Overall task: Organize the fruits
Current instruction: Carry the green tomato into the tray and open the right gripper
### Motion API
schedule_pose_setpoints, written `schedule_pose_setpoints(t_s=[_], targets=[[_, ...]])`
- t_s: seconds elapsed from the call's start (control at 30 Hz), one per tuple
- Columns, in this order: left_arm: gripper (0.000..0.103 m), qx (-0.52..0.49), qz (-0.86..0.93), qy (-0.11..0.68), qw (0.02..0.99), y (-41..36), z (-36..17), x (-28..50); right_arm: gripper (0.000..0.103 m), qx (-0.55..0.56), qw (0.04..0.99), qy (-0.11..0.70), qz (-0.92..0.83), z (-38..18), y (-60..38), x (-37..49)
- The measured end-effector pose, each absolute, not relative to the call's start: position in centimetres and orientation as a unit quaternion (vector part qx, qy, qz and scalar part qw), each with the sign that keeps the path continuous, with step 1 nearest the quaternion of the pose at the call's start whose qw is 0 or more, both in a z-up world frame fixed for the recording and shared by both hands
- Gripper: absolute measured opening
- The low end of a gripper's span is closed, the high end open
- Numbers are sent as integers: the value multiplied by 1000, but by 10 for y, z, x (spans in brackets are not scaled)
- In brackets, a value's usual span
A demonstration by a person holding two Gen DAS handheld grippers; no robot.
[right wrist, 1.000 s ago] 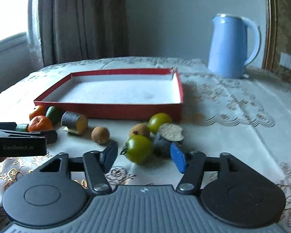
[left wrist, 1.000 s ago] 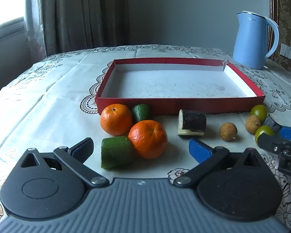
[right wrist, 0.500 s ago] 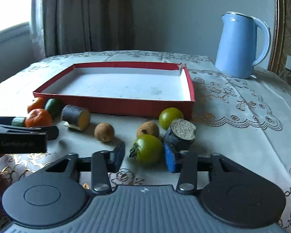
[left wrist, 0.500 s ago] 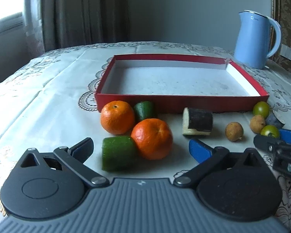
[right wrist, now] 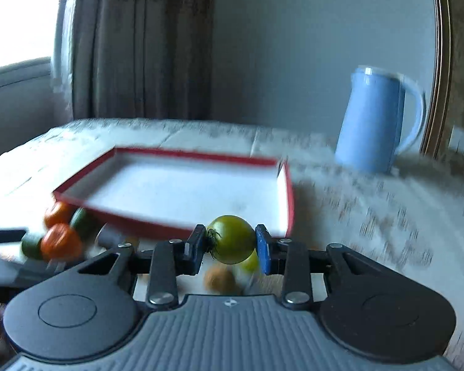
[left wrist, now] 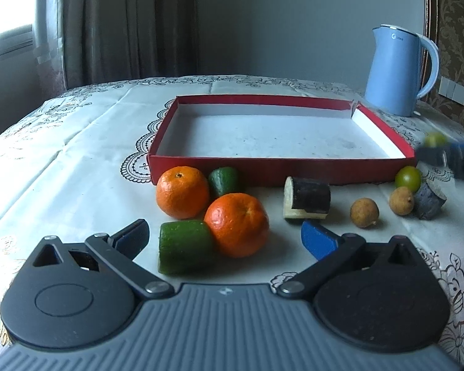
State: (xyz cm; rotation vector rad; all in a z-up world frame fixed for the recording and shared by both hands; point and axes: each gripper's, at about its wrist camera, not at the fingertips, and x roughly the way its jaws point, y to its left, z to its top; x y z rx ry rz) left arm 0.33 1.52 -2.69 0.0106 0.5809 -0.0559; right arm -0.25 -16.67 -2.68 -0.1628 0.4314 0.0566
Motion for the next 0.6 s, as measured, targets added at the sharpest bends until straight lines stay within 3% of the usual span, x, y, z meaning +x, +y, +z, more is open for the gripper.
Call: schedule_pose_setpoints(t_s=[0.27,0.6], targets=[[103,9,-34,283,958,13,-28,2,33,-81,968,236,12,-34,-166,77],[103,11,-36,281,959,12,-27,1,33,-85,961,263,12,-45,-166,115]])
